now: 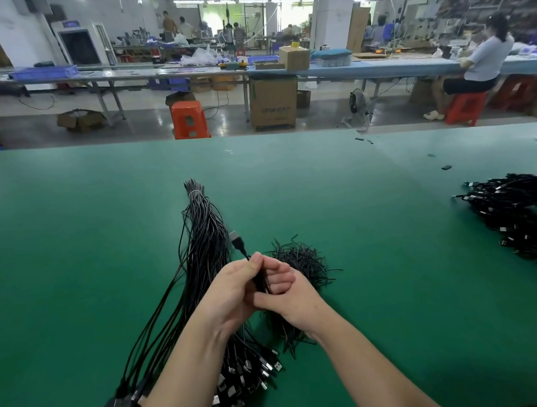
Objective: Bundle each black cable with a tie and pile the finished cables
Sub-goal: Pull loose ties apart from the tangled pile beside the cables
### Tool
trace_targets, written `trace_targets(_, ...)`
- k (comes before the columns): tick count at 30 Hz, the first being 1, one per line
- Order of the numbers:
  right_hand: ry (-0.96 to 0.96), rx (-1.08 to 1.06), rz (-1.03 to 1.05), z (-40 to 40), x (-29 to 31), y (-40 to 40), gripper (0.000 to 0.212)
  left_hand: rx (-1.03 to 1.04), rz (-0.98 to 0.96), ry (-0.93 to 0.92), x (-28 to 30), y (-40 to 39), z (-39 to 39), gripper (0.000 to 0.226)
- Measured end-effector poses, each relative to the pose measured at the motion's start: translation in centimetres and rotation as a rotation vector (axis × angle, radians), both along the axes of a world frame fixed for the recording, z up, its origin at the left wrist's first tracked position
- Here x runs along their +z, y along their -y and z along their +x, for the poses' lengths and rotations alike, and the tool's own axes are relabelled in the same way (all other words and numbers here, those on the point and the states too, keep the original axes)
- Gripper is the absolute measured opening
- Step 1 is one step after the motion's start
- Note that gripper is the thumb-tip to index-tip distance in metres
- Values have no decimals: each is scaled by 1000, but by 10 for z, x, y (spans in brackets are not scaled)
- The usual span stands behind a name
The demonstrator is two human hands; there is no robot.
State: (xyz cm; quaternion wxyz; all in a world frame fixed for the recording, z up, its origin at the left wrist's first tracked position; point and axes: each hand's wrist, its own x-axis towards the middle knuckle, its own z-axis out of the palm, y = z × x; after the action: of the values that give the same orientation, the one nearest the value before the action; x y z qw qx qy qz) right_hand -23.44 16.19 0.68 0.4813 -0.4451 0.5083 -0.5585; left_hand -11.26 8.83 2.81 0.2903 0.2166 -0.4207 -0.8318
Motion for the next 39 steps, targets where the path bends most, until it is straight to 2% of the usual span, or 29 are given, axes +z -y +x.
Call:
trace_targets(3, -80, -49, 21, -3, -2, -5, 32, -213, -82, 80, 6, 7, 5, 32)
trace_targets(5, -195, -107, 38, -7, 1, -9, 22, -270, -161, 177, 10, 12, 9, 33)
trace_targets(6, -301, -148, 45, -11, 2, -11, 21, -257, -240, 262, 10, 15, 10, 32)
trace_targets(8, -624, -222, 42, -19, 2, -11, 25, -158, -528, 548, 7, 17, 9, 29)
trace_targets(10, -899, -211, 40, -23, 1, -12, 23, -45, -762, 802, 2, 12, 5, 31)
trace_targets(14, -1151, -99, 119, -19, -7, -12, 25, 104, -881, 867, 2, -2, -2, 13)
trace_targets(16, -1149, -94, 140, -18, -8, -13, 30, 155, -900, 852, 1, -2, -4, 21)
trace_targets(19, -1126, -75, 170, -15, -8, -13, 12, 158, -909, 849, -1, -1, -5, 23)
trace_targets(21, -1107, -63, 187, -15, -11, -13, 8, 139, -931, 842, -1, 1, -6, 19)
trace_targets(23, -956, -40, 163, -15, -14, -13, 18, 135, -921, 838, 1, 4, -6, 17)
trace_targets(25, -693, 32, 151, -14, -18, -14, 30, 115, -884, 823, 6, 9, -5, 17)
trace_targets(27, -500, 58, 165, -13, -20, -15, 33, 55, -883, 788, 11, 14, -4, 14)
trace_targets(28, -500, 42, 166, -13, -21, -16, 30, 18, -896, 771, 12, 16, -5, 13)
trace_targets(30, -643, -7, 144, -16, -20, -14, 26, -22, -917, 753, 11, 18, -9, 11)
trace_targets(32, -714, -55, 125, -19, -20, -12, 29, -65, -771, 673, 5, 21, -11, 7)
trace_targets(34, -660, -118, 131, -25, -21, -10, 30, -127, -516, 535, -2, 30, -9, 16)
trace_targets(35, -625, -150, 158, -29, -23, -10, 31, -123, -478, 548, -9, 38, -8, 23)
trace_targets(36, -586, -180, 194, -32, -25, -10, 31, -66, -580, 692, -18, 48, -8, 28)
trace_targets(38, -456, -225, 253, -40, -28, -10, 31, 56, -979, 1206, -39, 67, -9, 28)
trace_targets(39, -376, -238, 272, -43, -29, -11, 31, 79, -1106, 1388, -47, 72, -11, 26)
